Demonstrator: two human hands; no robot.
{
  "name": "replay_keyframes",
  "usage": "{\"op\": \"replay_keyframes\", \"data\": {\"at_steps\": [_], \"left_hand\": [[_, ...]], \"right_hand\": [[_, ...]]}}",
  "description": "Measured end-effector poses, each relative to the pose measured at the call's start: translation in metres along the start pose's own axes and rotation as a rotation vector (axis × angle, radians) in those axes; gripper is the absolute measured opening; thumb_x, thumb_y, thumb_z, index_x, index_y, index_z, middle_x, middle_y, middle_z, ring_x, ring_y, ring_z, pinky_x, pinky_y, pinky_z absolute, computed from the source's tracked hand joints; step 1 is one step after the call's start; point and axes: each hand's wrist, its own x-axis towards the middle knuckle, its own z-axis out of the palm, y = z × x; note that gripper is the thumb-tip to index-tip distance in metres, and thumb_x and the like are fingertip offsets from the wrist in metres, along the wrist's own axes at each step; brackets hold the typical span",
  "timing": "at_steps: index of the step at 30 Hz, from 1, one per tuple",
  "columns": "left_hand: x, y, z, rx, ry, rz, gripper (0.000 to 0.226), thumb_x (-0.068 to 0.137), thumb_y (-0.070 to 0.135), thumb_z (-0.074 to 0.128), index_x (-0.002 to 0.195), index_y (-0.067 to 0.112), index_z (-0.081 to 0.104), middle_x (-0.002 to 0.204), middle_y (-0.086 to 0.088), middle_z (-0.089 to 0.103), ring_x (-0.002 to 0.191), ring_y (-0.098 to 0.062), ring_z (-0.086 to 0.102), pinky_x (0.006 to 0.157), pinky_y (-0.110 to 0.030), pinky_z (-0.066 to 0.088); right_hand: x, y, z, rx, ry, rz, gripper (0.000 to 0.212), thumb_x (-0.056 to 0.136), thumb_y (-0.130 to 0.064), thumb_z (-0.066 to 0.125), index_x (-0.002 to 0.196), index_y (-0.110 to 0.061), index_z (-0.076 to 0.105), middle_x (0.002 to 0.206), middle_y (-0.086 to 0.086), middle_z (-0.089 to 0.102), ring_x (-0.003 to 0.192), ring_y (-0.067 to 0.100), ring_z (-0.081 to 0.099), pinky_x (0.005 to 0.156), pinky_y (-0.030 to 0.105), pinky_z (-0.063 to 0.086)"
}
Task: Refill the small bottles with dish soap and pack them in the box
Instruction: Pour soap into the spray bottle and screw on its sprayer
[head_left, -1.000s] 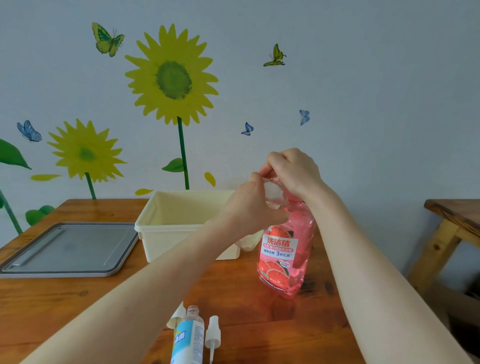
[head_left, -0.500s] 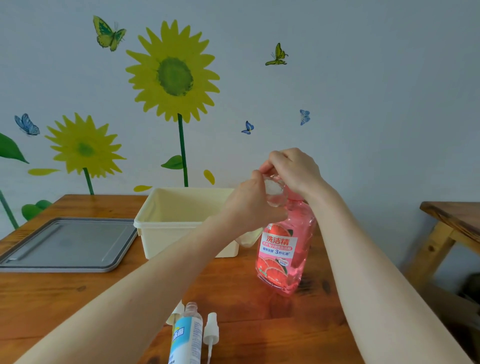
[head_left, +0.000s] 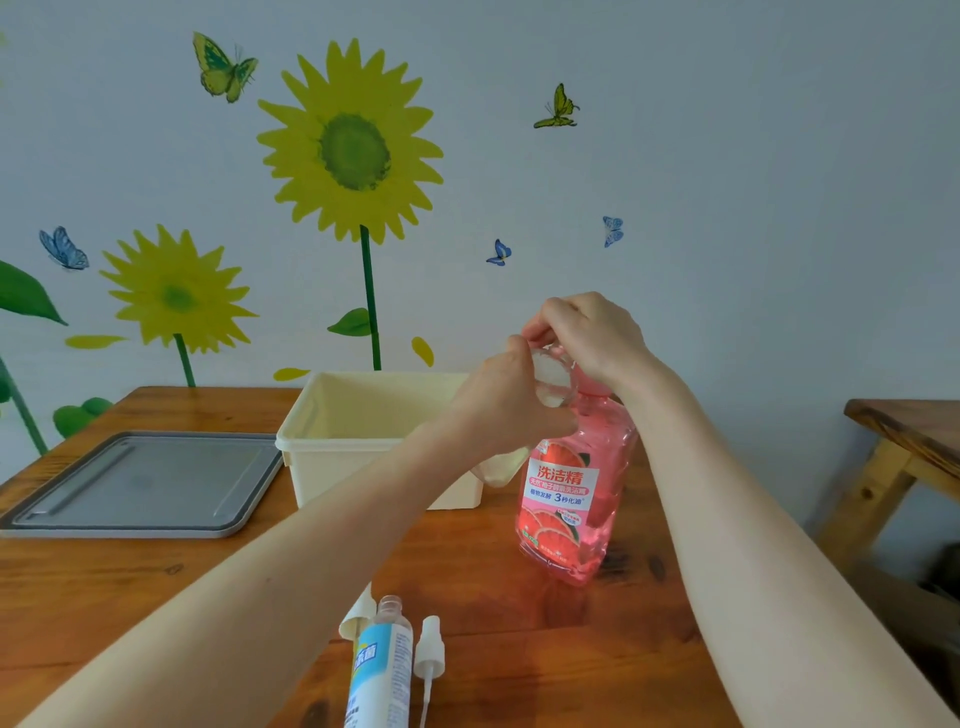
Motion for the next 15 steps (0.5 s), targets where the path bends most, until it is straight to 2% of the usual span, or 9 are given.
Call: {"op": "replay_keyframes", "data": {"at_steps": [1,3,5,7,10,13,15], "left_hand": [[0.0,0.001,-0.003,-0.004,-0.009,-0.004,0.053,0.066,0.037,0.071,0.097,0.017,0.033,0.073,0.011,0.044,0.063,-0.002,0.046,0.045,-0.02,0.033],[0.002,0.002,-0.009,0.0,-0.016,-0.005,0.05,0.064,0.036,0.07,0.093,0.019,0.033,0.073,0.011,0.045,0.063,-0.002,0.046,0.045,-0.019,0.032],[0.004,0.003,-0.013,0.007,0.006,0.015,0.05,0.063,0.037,0.07,0.09,0.02,0.032,0.072,0.012,0.043,0.062,-0.001,0.044,0.045,-0.018,0.029],[0.005,0.004,-0.01,0.001,0.014,0.02,0.05,0.063,0.037,0.071,0.09,0.021,0.033,0.072,0.012,0.044,0.061,-0.001,0.045,0.045,-0.017,0.029],[0.005,0.0,-0.001,-0.007,0.012,0.002,0.051,0.064,0.038,0.072,0.092,0.02,0.033,0.073,0.011,0.046,0.062,-0.002,0.048,0.044,-0.018,0.033],[0.003,-0.003,0.003,-0.011,-0.004,-0.004,0.052,0.064,0.039,0.072,0.094,0.02,0.033,0.074,0.011,0.047,0.063,-0.003,0.048,0.045,-0.018,0.033],[0.003,-0.002,0.0,-0.012,-0.011,0.0,0.052,0.064,0.037,0.072,0.093,0.02,0.033,0.074,0.012,0.046,0.062,-0.002,0.047,0.045,-0.017,0.032]], "right_hand": [[0.001,-0.001,-0.001,-0.041,-0.017,-0.005,0.035,0.085,-0.028,0.038,0.079,-0.021,0.073,0.077,-0.009,0.07,0.081,0.015,0.059,0.067,0.028,0.039],[0.004,-0.004,-0.003,-0.123,-0.032,-0.019,0.036,0.086,-0.029,0.038,0.068,-0.02,0.068,0.06,-0.011,0.063,0.07,0.017,0.054,0.057,0.025,0.033],[0.008,-0.007,-0.006,-0.142,-0.017,-0.018,0.038,0.086,-0.031,0.038,0.058,-0.021,0.062,0.047,-0.014,0.057,0.062,0.013,0.051,0.054,0.025,0.03],[0.008,-0.004,-0.005,-0.153,0.0,-0.022,0.039,0.086,-0.031,0.036,0.068,-0.02,0.068,0.061,-0.013,0.064,0.067,0.016,0.053,0.055,0.026,0.032],[0.004,0.0,0.0,-0.189,0.028,-0.046,0.042,0.088,-0.03,0.033,0.081,-0.017,0.072,0.084,0.0,0.071,0.081,0.025,0.057,0.065,0.03,0.035],[0.0,0.001,0.002,-0.193,0.006,-0.053,0.042,0.089,-0.03,0.033,0.084,-0.017,0.072,0.089,0.002,0.071,0.085,0.026,0.058,0.069,0.031,0.036],[0.001,-0.003,0.0,-0.197,-0.029,-0.047,0.042,0.089,-0.029,0.032,0.085,-0.015,0.072,0.089,0.0,0.07,0.084,0.024,0.057,0.066,0.031,0.035]]}}
